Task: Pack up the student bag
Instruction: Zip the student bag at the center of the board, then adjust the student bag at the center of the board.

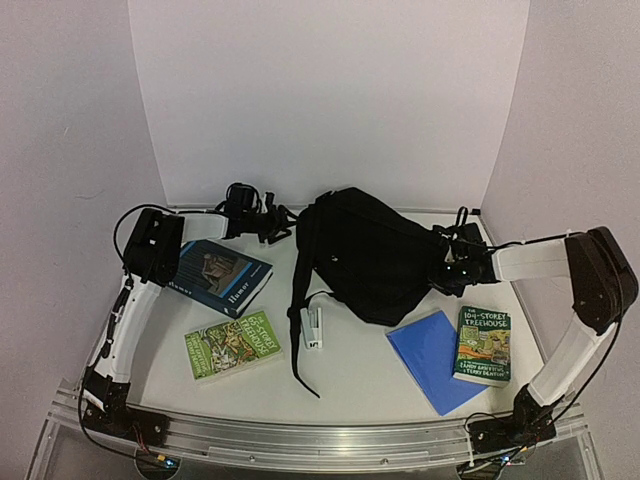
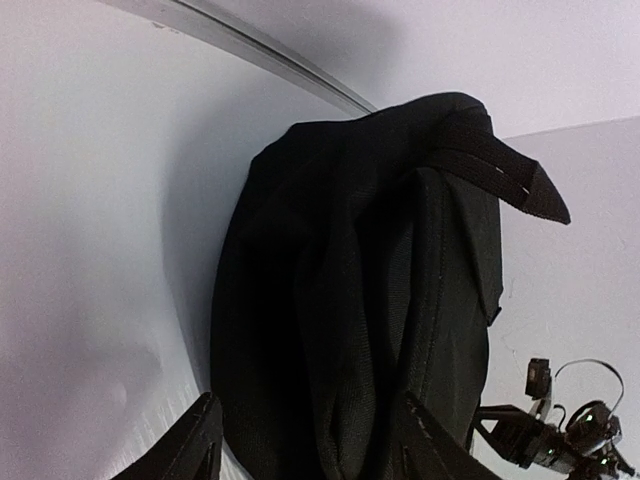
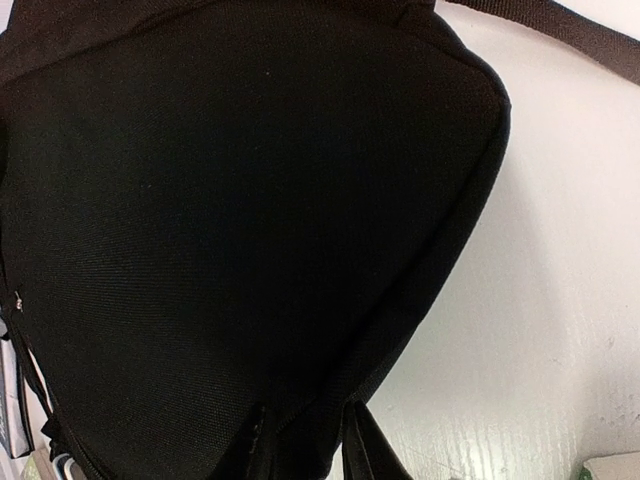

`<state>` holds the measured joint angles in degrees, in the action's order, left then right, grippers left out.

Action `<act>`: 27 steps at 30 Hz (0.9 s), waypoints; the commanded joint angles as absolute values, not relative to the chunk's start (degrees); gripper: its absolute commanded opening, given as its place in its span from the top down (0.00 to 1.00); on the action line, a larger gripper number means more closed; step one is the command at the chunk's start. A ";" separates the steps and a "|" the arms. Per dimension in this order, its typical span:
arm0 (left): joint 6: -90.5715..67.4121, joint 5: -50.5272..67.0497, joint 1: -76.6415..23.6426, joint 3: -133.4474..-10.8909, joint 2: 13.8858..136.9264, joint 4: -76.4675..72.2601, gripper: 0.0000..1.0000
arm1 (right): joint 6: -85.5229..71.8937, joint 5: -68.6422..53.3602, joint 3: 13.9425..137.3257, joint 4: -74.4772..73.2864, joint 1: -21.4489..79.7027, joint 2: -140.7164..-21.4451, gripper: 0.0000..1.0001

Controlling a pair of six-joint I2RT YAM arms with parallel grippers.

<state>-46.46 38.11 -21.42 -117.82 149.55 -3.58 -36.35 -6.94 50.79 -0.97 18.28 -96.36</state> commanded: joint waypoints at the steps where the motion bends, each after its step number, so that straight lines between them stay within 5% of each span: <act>1: -49.40 41.31 -21.97 -123.68 153.02 -6.59 0.46 | -37.13 -7.64 49.98 -0.44 18.24 -93.87 0.76; 7: -50.81 42.42 -23.13 -126.98 155.69 -8.71 0.62 | -37.39 -7.86 48.99 -0.44 18.22 -92.29 0.72; 12: -51.58 41.61 -23.34 -121.99 151.79 -15.12 0.98 | -37.70 -7.68 47.92 -0.44 18.29 -89.95 0.70; 19: -39.78 28.93 -23.29 -109.36 133.00 -12.60 1.00 | -37.67 -8.35 47.61 -1.11 18.28 -85.37 0.59; 27: -23.79 18.91 -23.31 -107.94 113.79 -2.67 1.00 | -36.92 -9.98 48.46 -2.34 18.24 -80.75 0.33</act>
<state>-34.51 26.07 -23.95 -104.62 127.59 -2.58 -37.60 -9.14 47.62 -1.53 18.28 -83.69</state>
